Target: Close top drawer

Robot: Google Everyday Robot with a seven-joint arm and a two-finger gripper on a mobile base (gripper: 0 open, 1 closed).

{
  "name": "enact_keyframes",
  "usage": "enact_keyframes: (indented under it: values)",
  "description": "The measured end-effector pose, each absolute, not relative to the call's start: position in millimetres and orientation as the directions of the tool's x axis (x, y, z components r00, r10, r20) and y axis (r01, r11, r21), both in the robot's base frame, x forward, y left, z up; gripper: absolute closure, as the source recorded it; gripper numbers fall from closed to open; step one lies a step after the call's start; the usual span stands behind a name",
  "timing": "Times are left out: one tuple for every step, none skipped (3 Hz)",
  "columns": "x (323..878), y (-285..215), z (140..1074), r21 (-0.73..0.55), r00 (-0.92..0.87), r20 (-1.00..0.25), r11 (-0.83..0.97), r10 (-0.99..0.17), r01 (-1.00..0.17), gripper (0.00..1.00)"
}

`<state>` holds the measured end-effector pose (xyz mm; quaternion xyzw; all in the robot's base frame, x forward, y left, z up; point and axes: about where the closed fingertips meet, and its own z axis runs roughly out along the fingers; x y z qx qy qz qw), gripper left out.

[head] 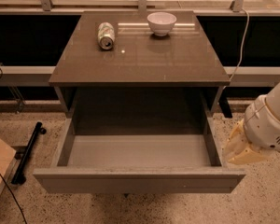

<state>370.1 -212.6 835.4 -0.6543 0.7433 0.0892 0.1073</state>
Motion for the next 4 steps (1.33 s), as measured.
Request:
enact_keyframes:
  values:
    - [360.2,-211.9,806.8,-0.011,-0.107,-0.238,0.113,-0.965,-0.994,1.0]
    - [355.4,-218.5,758.2,-0.019,-0.107,-0.235,0.115,-0.966,-0.993,1.0]
    - [362.6,-230.4,716.8,-0.028,-0.14,-0.271,0.154,-0.952,-0.988,1.0]
    - [377.9,-243.7,683.5,-0.037,-0.185,-0.316,0.207,-0.931,-0.978,1.0]
